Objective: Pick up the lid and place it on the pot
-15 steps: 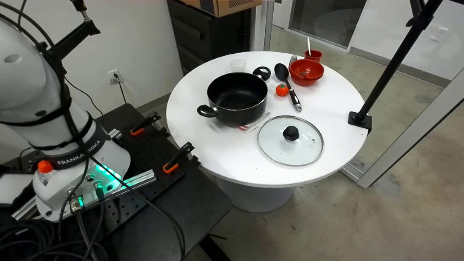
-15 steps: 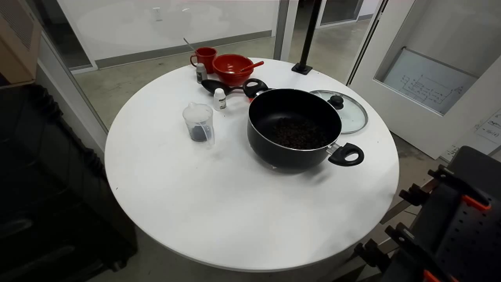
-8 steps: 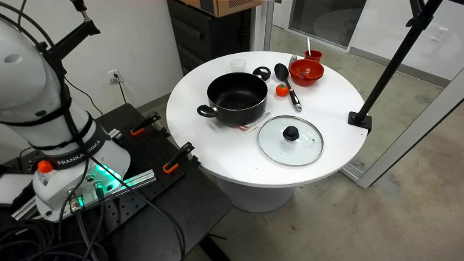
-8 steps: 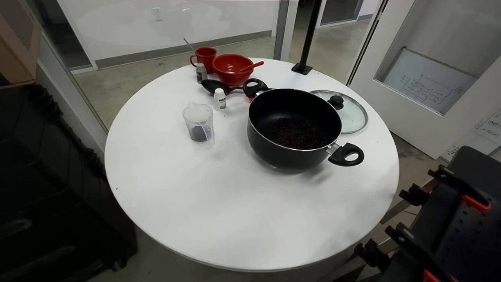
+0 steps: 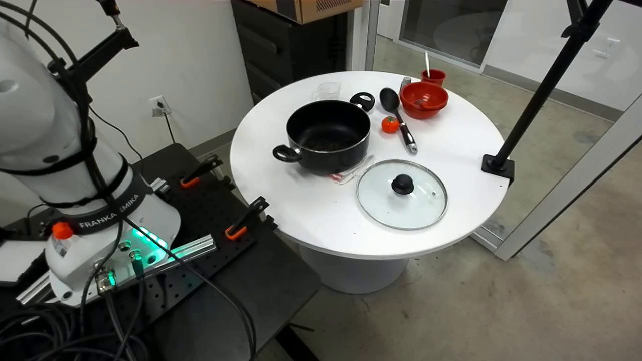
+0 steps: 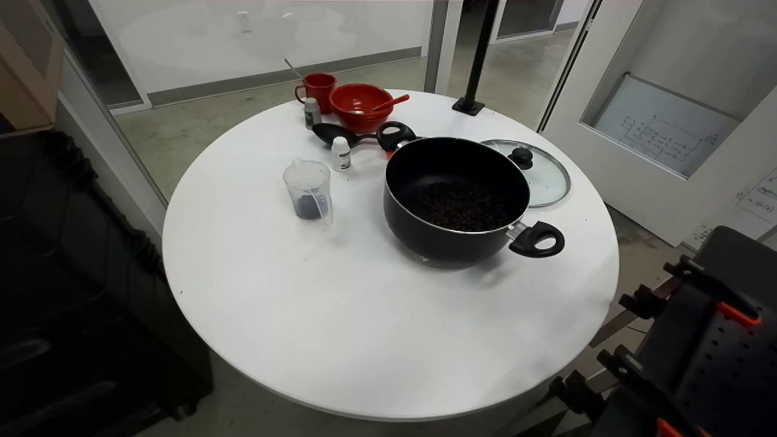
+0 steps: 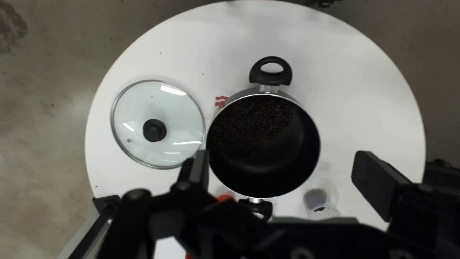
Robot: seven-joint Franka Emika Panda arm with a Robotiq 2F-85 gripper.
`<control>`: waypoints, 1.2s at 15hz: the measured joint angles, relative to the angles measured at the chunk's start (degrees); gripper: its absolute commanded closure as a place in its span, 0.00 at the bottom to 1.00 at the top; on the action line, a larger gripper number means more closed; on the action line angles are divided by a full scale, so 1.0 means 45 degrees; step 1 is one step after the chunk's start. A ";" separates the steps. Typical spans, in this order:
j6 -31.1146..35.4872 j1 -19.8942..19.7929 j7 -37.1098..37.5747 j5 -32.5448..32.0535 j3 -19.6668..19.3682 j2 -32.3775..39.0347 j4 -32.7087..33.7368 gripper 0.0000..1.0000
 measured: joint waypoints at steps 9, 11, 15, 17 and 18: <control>0.1815 -0.0874 -0.1466 -0.0924 -0.1150 0.6790 0.4090 0.00; 0.2016 -0.1108 -0.2070 -0.0812 -0.1434 0.8068 0.5078 0.00; 0.2016 -0.1420 -0.2570 -0.0700 -0.1654 0.9291 0.6138 0.00; 0.2012 -0.1385 -0.2570 -0.0695 -0.1634 0.9306 0.6207 0.00; 0.2011 -0.1397 -0.2569 -0.0708 -0.1612 0.9307 0.6206 0.00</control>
